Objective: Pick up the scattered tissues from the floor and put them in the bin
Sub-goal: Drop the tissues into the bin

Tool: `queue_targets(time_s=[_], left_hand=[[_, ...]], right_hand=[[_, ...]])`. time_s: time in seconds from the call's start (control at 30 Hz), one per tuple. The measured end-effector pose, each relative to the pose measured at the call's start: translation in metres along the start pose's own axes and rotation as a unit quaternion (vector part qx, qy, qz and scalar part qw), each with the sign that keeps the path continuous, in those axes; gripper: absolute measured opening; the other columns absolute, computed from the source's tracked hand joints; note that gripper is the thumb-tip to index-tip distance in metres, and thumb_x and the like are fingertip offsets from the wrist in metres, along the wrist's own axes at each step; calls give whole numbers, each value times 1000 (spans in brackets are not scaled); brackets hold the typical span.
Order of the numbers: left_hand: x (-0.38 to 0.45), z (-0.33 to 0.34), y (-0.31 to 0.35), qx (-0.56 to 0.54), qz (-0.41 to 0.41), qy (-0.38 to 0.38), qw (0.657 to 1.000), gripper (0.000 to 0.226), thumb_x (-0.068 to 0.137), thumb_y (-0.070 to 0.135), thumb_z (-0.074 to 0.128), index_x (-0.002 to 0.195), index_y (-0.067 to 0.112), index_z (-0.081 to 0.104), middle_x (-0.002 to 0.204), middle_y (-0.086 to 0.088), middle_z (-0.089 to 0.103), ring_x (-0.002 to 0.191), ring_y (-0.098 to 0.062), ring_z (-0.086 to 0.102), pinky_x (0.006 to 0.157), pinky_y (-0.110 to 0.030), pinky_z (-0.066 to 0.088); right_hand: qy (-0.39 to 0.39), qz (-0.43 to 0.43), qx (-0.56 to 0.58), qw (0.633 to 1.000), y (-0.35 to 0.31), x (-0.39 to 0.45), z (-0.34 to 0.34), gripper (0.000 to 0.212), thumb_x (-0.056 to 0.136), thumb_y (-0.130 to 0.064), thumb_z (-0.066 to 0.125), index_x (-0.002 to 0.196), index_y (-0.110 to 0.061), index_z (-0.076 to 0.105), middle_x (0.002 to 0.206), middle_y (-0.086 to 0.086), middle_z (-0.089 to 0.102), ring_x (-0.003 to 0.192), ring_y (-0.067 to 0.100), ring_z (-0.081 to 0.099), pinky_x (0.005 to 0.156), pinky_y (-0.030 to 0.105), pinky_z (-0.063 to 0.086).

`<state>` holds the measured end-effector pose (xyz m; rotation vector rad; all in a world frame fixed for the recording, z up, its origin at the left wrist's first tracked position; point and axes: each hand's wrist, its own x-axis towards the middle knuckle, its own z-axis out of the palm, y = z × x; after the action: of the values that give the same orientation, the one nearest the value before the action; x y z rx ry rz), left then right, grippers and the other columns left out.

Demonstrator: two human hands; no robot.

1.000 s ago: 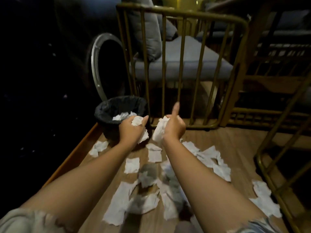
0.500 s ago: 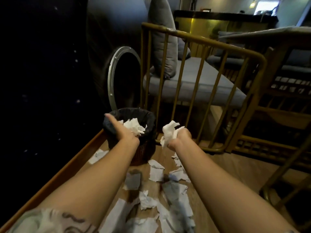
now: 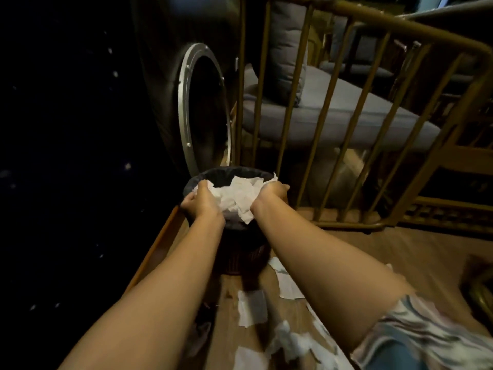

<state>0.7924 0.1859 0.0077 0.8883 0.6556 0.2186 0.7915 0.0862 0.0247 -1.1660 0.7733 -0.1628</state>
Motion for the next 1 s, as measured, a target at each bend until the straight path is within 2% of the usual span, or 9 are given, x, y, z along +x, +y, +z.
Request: queue_targets(time_s=[0.13, 0.2, 0.33, 0.47, 0.53, 0.67, 0.8, 0.93, 1.0], left_hand=[[33, 10, -1, -20, 15, -3, 1000, 75, 47, 59, 74, 107, 14, 70, 101, -8, 72, 88, -27, 71, 78, -45, 60], [36, 12, 2, -17, 13, -20, 1000, 81, 54, 56, 73, 116, 6, 63, 107, -11, 69, 94, -27, 68, 80, -41, 59], [33, 10, -1, 21, 18, -88, 996, 49, 80, 17, 59, 124, -4, 53, 103, -14, 59, 93, -27, 60, 78, -35, 51], [22, 7, -3, 98, 80, -102, 987, 39, 92, 0, 48, 130, 10, 51, 125, -11, 56, 114, -24, 57, 101, -35, 48], [12, 8, -6, 123, 141, -108, 976, 33, 89, -2, 52, 120, 8, 57, 116, -9, 60, 111, -23, 59, 99, -31, 50], [-28, 13, -22, 118, 213, -124, 962, 20, 88, -5, 56, 107, -3, 61, 97, -6, 61, 83, -9, 59, 73, -7, 47], [-80, 22, -55, 141, 205, -188, 950, 17, 92, 0, 56, 109, -1, 60, 94, -2, 58, 76, -3, 54, 66, -2, 44], [-122, 27, -102, 220, 177, -298, 912, 12, 91, 2, 56, 101, 9, 60, 94, -6, 59, 73, -2, 54, 64, -5, 44], [-141, 22, -136, 270, 101, -350, 891, 12, 92, 4, 56, 94, 16, 59, 93, -10, 62, 76, -16, 60, 67, -18, 46]], right_hand=[[13, 68, 93, 993, 10, 32, 22, 94, 76, -81, 29, 143, -16, 39, 137, 17, 52, 120, 40, 53, 103, 54, 41], [-39, 86, 116, 989, 26, 66, 29, 111, 59, -91, 37, 138, -15, 45, 128, 18, 59, 109, 42, 59, 96, 58, 45], [-88, 71, 114, 987, 8, -13, 16, 55, 99, -48, 38, 138, -10, 44, 130, 17, 55, 121, 41, 52, 104, 52, 40], [-95, -19, 21, 995, 13, -9, 1, 32, 101, -16, 41, 130, -10, 53, 114, 8, 59, 102, 25, 56, 89, 42, 49], [-92, -86, -42, 991, 16, -9, -8, 27, 100, -12, 42, 124, -7, 56, 108, 13, 60, 83, 21, 58, 73, 34, 51], [-73, -188, -150, 968, 9, -21, -48, 18, 100, -10, 42, 110, -8, 57, 95, 16, 67, 73, 20, 60, 65, 32, 50], [-62, -233, -225, 944, -11, -31, -109, 16, 97, -6, 48, 110, -5, 57, 79, 9, 65, 62, 14, 59, 48, 15, 48], [-22, -181, -219, 958, -27, -38, -182, 13, 99, -14, 48, 107, -9, 57, 75, 5, 64, 59, 14, 57, 44, 19, 42], [7, -128, -203, 971, -26, -41, -224, 17, 99, -17, 47, 110, -9, 57, 76, 6, 64, 58, 15, 57, 44, 19, 41]])
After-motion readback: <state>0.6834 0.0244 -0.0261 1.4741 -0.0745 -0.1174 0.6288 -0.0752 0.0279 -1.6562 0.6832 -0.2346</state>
